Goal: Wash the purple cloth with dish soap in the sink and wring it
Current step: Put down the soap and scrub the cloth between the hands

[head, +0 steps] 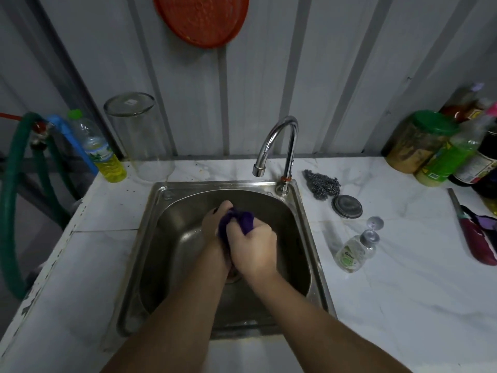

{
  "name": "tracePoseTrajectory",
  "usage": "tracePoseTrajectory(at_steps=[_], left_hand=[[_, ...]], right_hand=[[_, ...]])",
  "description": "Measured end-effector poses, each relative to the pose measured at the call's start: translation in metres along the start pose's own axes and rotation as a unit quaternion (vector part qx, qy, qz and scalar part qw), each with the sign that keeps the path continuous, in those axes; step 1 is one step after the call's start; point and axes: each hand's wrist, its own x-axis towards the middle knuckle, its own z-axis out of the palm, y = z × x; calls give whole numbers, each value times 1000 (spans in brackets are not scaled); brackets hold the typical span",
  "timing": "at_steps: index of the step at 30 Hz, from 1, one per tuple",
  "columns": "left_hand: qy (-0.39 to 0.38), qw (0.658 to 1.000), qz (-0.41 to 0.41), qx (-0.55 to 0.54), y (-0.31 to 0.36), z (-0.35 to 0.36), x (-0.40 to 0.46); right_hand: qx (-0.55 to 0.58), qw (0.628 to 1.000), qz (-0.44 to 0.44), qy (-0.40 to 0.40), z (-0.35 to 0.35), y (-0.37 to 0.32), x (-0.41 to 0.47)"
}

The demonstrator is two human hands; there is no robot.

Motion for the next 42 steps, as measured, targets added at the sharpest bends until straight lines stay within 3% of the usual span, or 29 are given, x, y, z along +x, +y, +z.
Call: tracePoseTrajectory(at_steps=[3,6,10,13,16,19,22,25,28,31,33,37,39,42], left_hand=[[-38,998,-39,-16,-13,4,-9],[-99,994,-53,16,-18,-1,-16],[-36,998,-57,-15,-7,-11,-5],[8,999,-18,-39,-5,-12,2],[-51,991,-52,-112,-13,-10,0],[-92,990,-59,-93,-21,-1,-13],[-108,992,-68,-3,-19,5,-24],[-39,999,-26,-5,-7,-4,-9],[-50,999,-10,-14,-3,-8,-6],[-77,993,-87,-30,-11,-1,-20],[-122,984,-121,-40,-12,2,-30],[-155,977,-139,-36,0,-9,-32],[-169,975,-147,2,6,-14,-33],[-172,976,-126,45,7,-18,-34]], right_hand=[[-16,998,49,42,-12,4,31],[-18,996,91,12,-29,16,57],[39,991,125,19,-33,10,58],[69,997,31,-35,-20,-3,30],[-84,988,-119,-43,3,-7,-1],[-73,996,-27,48,-5,-12,22],[-46,997,65,22,-29,-8,51],[-9,1000,-9,4,-17,-4,25],[-40,996,-84,-20,7,-2,1],[-66,997,18,38,-12,-3,36],[-61,995,75,25,-33,6,59],[94,982,162,-15,-46,17,69],[135,973,183,-31,-52,11,74],[93,982,159,-34,-69,2,82]])
